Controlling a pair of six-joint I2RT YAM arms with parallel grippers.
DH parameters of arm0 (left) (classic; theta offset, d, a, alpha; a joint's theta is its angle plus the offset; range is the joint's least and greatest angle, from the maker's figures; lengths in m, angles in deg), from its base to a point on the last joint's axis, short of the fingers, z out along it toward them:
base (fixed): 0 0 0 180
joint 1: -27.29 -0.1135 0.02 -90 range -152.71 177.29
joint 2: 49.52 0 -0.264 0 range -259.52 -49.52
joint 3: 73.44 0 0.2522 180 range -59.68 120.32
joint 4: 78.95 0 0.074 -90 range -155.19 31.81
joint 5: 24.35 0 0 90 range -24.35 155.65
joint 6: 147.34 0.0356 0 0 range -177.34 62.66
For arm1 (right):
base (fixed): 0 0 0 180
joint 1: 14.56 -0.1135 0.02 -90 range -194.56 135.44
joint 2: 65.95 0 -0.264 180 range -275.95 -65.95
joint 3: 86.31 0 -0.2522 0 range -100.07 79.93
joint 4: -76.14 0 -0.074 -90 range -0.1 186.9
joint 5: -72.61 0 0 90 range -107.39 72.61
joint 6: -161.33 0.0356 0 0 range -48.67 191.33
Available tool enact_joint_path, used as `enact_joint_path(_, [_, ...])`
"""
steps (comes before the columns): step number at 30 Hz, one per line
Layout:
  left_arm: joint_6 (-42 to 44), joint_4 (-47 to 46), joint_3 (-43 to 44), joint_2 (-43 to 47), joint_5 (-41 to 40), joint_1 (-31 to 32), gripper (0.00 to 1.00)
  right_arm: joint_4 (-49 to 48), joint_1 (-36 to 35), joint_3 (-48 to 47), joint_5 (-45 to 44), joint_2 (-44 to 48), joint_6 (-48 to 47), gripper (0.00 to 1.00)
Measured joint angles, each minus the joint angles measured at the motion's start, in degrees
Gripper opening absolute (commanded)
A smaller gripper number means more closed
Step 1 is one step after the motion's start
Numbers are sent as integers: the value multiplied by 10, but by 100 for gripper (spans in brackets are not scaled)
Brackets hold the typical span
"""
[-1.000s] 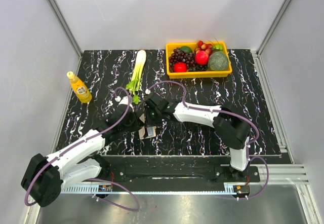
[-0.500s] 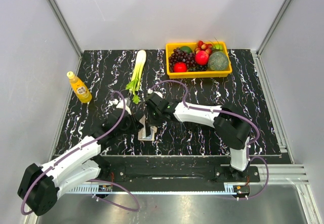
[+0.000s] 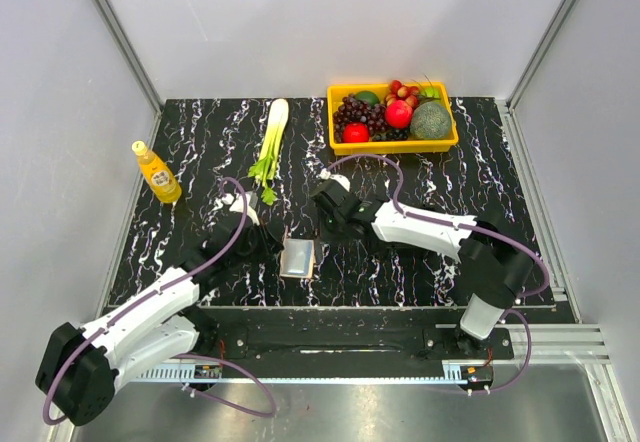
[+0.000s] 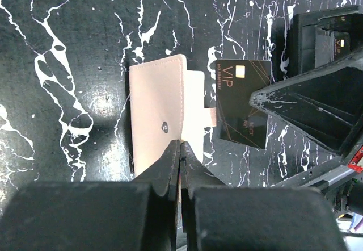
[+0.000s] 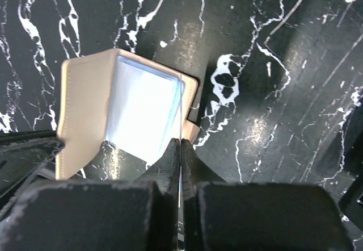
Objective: Put the credit cards into the card holder
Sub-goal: Open the card holder at the center of the board.
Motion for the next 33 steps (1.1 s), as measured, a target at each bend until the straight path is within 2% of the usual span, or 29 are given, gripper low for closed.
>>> enact_joint_path(25, [-32,79,-17,11,-101,-18,0,-73,24,52,78,5,39,0])
enact_joint_path(33, [-26,93,-17,-21,-110,-20,0,-95,37,64,96,-2,50,0])
